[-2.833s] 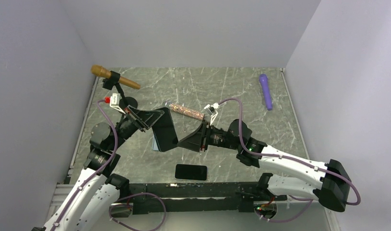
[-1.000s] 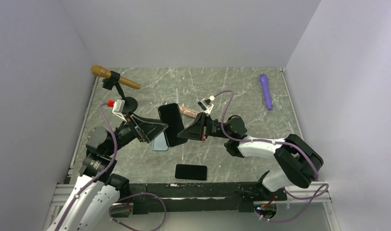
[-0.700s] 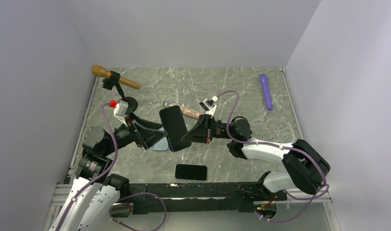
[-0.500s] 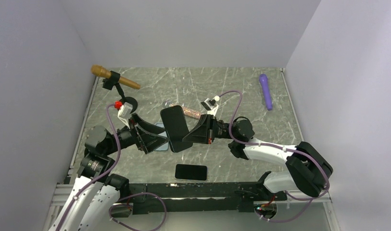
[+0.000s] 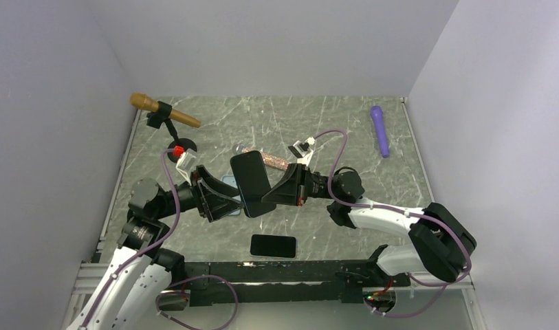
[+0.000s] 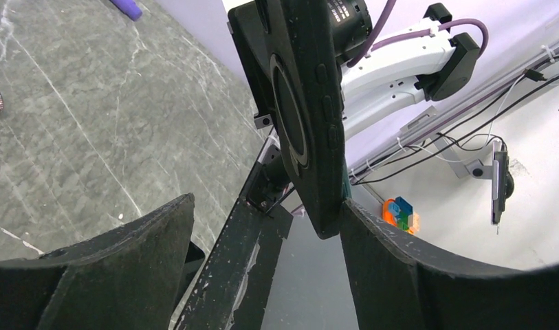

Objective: Take the phone out of the phone case
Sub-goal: Remove the phone case from the phone.

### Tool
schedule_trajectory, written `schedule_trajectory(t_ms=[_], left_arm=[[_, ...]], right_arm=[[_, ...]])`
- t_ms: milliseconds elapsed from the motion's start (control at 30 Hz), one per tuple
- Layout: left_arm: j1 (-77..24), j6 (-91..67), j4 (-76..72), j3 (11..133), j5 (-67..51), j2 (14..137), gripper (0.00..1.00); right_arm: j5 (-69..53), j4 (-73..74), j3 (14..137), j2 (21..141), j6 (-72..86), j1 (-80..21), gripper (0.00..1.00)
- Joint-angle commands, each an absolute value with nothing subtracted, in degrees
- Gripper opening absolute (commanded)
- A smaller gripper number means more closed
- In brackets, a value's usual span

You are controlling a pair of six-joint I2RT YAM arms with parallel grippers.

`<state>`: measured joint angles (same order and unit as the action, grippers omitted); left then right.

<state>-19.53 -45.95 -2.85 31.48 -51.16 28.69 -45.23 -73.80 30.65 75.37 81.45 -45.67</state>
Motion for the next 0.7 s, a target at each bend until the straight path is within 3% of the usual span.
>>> schedule_trajectory(t_ms=[0,133,400,667], left_arm=[[-19.2,-47.3,-7.9,31.4,-53.2,29.5,0.85],[-19.2,-46.7,-7.0,31.4,-53.5,29.6,0.86],[-19.2,-44.2,-3.4,31.2,-51.6,30.6,0.66],[-19.2,-43.4,-2.0,32.2,-50.1,33.1,0.63]], right_arm=[[-43.8,-79.7,31.7,74.1,80.5,-45.5,0.0],[-43.6,-79.6,31.6,74.2,80.3,-45.5,0.0],[-43.9,-82.3,32.1,75.0,82.2,-45.5,0.0],[-43.8,-82.2,31.6,74.7,81.9,-45.7,0.0]])
